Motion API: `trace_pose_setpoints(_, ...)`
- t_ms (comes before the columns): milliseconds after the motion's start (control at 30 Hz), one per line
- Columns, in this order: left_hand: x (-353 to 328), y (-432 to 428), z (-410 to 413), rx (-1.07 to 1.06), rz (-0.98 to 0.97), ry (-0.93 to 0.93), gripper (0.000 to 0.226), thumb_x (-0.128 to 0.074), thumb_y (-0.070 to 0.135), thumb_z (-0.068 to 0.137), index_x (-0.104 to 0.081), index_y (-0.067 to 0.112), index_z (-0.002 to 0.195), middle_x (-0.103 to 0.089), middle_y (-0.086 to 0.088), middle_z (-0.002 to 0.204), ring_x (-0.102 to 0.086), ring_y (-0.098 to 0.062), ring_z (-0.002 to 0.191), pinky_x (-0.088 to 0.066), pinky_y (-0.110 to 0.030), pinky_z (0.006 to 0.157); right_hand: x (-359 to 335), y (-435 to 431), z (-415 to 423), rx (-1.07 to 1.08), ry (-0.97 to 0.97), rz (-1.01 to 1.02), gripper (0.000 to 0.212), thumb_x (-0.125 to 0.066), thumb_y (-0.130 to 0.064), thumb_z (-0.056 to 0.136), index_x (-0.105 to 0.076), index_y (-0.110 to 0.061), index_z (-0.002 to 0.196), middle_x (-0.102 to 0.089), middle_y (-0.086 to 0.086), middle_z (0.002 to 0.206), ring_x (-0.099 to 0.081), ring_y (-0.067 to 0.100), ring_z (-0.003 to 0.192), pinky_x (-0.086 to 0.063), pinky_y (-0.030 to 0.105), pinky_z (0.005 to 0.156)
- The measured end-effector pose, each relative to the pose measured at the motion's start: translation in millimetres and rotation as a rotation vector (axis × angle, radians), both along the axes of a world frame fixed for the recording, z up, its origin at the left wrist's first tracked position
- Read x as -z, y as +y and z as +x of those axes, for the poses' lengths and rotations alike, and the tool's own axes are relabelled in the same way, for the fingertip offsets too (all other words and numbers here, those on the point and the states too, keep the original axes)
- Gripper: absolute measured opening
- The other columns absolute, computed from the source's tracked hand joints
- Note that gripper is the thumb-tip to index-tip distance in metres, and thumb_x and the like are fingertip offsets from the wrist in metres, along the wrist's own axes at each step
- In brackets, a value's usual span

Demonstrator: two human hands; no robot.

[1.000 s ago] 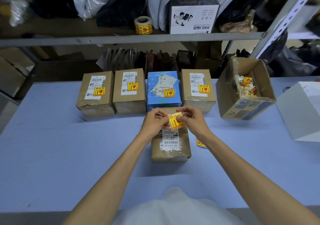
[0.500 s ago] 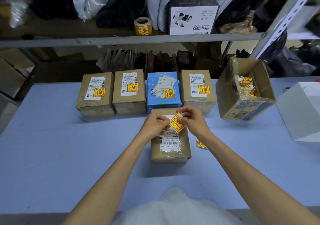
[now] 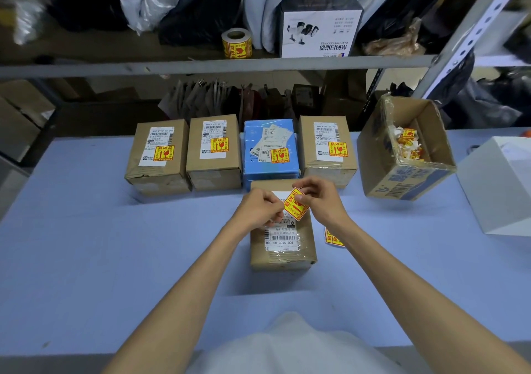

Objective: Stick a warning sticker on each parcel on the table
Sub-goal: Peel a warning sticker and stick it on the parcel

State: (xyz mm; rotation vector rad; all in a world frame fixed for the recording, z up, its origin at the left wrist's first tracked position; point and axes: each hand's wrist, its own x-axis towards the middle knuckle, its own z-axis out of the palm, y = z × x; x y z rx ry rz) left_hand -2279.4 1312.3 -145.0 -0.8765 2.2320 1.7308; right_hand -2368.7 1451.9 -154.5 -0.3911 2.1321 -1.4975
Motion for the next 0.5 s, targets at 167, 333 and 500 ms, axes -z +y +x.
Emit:
trace_pose_setpoints(167, -0.6, -1.1, 0.1, 0.016, -0.051, 0.003, 0.010, -0.063, 0.016, 0.088, -0.068, 0.013, 0.079, -0.074, -0.010, 0.083, -0.071, -0.016, 0.075, -0.059, -0.030, 0.064, -2.4, -0.1, 0.6, 0.011, 0.004, 0.013, 0.022, -0.064, 0.004, 0.086, -0.067, -0.009, 0.103, -0.066, 0.008, 0.090, -0.063, 0.009, 0.085, -0.053, 0.016, 0.066)
trace_pose_setpoints(333, -1.7, -1.8, 0.2, 0.025, -0.072, 0.011, 0.010, -0.062, 0.017, 0.089, -0.067, 0.013, 0.081, -0.074, -0.009, 0.084, -0.072, -0.016, 0.077, -0.059, -0.029, 0.063, -5.1, -0.5, 1.8, 0.013, 0.010, 0.006, 0.022, -0.063, 0.005, 0.086, -0.067, -0.010, 0.102, -0.065, 0.005, 0.088, -0.063, 0.008, 0.082, -0.053, 0.016, 0.066)
trace_pose_setpoints(500, -2.3, -2.3, 1.1, 0.030, -0.100, 0.028, 0.006, -0.062, 0.018, 0.088, -0.066, 0.015, 0.085, -0.074, -0.005, 0.083, -0.071, -0.012, 0.074, -0.057, -0.028, 0.062, -7.1, -0.2, 2.0, 0.018, 0.016, 0.000, 0.021, -0.062, 0.004, 0.087, -0.066, -0.011, 0.102, -0.065, 0.004, 0.087, -0.064, 0.009, 0.084, -0.053, 0.014, 0.064)
